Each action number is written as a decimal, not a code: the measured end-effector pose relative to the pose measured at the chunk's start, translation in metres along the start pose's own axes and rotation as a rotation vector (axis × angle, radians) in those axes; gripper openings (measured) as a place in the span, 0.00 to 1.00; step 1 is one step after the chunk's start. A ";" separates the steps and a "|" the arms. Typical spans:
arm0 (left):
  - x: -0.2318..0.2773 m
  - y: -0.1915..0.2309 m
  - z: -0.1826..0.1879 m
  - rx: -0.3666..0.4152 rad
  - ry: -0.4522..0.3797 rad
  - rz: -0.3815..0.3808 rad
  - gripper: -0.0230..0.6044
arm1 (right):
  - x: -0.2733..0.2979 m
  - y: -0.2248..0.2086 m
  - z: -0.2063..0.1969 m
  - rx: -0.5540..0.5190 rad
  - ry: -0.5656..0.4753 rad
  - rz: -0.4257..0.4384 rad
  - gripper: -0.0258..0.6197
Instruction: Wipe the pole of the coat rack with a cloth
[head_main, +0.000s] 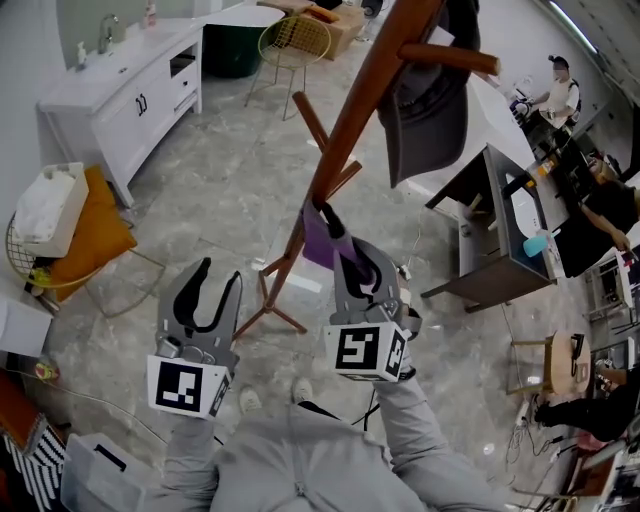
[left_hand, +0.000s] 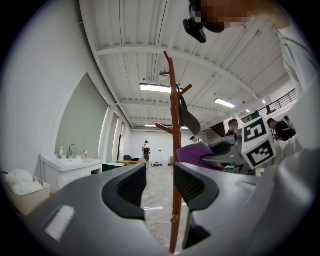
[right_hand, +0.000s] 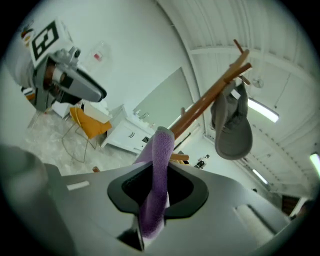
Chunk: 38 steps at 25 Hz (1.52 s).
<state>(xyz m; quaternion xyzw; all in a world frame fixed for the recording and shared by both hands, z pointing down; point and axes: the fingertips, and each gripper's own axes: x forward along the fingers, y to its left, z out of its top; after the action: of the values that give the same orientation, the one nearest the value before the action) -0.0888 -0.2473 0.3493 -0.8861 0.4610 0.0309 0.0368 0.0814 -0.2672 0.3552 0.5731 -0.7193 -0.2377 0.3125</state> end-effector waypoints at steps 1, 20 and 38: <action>0.001 -0.002 0.001 0.002 -0.001 -0.002 0.32 | -0.008 -0.008 -0.002 0.067 -0.014 0.000 0.13; 0.013 -0.030 0.024 0.094 0.023 0.083 0.32 | 0.017 -0.162 -0.009 0.604 -0.383 -0.126 0.13; -0.016 -0.001 0.011 0.097 0.068 0.268 0.32 | 0.083 -0.093 0.042 0.763 -0.492 0.242 0.13</action>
<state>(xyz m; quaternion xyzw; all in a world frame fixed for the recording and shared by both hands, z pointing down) -0.0974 -0.2323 0.3394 -0.8143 0.5771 -0.0167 0.0597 0.1015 -0.3699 0.2758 0.4855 -0.8698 -0.0470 -0.0747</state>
